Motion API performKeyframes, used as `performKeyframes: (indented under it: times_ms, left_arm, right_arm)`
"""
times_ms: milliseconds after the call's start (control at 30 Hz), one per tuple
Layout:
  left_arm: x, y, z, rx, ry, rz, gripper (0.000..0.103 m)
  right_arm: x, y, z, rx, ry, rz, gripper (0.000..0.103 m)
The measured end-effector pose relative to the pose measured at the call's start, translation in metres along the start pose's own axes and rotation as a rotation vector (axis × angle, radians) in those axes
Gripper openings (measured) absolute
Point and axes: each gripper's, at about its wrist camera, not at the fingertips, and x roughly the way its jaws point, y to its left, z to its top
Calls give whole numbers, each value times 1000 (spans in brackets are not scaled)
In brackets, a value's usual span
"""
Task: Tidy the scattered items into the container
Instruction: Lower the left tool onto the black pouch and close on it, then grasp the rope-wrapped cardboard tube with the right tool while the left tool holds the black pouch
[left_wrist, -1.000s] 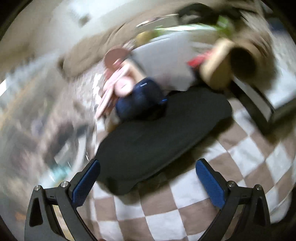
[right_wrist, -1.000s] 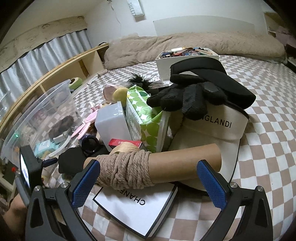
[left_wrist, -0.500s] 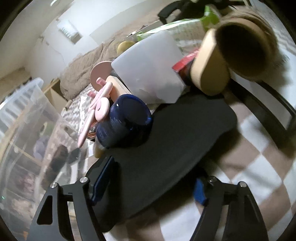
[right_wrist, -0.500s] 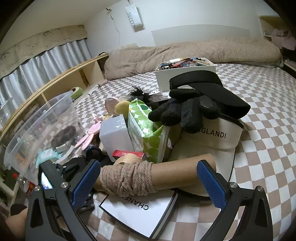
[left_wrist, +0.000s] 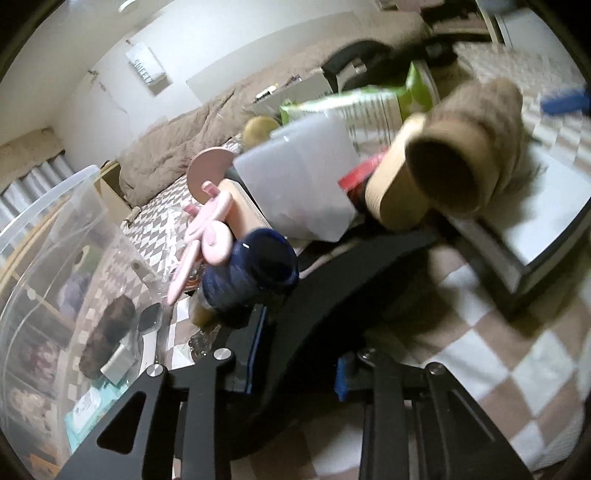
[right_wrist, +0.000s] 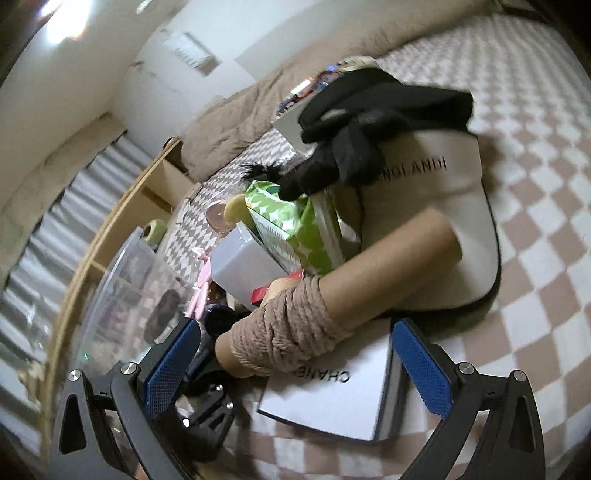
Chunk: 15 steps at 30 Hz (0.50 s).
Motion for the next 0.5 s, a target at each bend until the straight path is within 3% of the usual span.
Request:
performKeyframes:
  times_ms: [133,333,433,500]
  left_arm:
    - [-20,16,4,-67,-23,-48,30]
    - [-47,33,2,-103,-56,-51,23]
    - [-50,41,-2,-120,-48,-62,23]
    - [-50,46,-4,-144,-41,-83,23]
  right_arm:
    - [9,-5,-9,184,57,43,103]
    - [29,6,-19,259,118,28,103]
    - [25,12,-18,207,97,-24,103]
    - [17,21,-14,103,75,-80,103]
